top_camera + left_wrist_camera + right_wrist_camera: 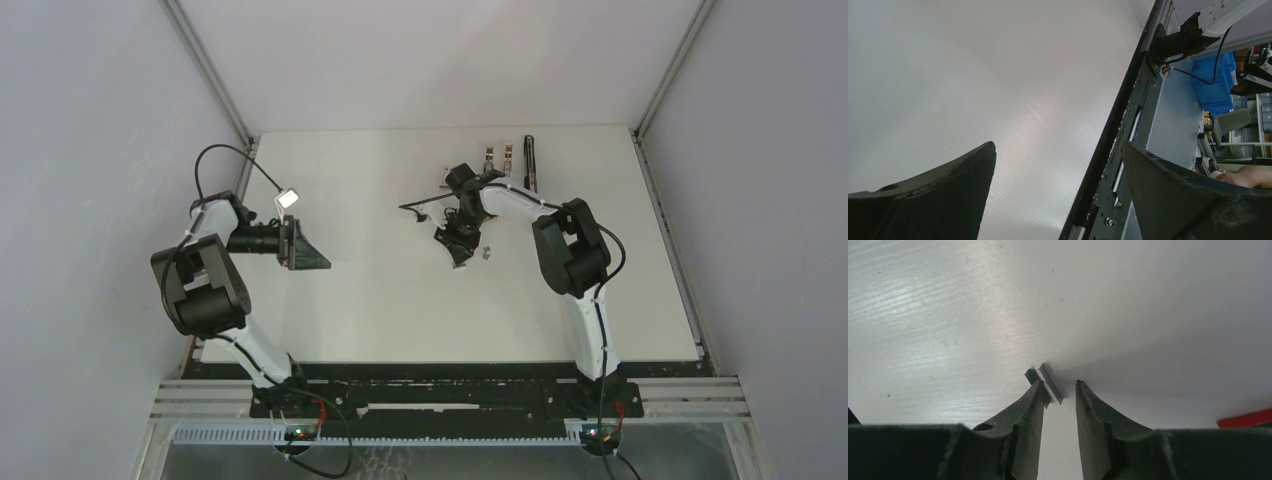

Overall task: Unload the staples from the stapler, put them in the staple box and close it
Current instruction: Pick up the staple from the center of the board.

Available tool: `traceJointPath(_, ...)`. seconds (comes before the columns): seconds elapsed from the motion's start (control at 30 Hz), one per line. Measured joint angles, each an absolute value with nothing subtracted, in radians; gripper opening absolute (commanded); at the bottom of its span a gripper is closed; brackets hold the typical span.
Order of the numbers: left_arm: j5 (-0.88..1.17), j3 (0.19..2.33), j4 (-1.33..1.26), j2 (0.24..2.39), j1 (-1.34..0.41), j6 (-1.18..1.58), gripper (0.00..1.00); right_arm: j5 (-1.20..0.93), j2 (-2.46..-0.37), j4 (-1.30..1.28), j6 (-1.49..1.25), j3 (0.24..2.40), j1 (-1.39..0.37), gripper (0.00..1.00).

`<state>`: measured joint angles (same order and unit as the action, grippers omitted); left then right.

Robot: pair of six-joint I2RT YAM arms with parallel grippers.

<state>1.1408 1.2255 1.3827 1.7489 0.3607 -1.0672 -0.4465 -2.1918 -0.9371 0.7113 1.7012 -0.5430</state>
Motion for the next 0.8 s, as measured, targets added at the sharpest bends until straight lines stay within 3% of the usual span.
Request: traceJointPath(0.8, 1.141, 1.225, 1.383, 1.749, 0.361, -1.068, 1.00, -0.400, -2.164, -0.917, 0.776, 1.658, -0.574, 0.29)
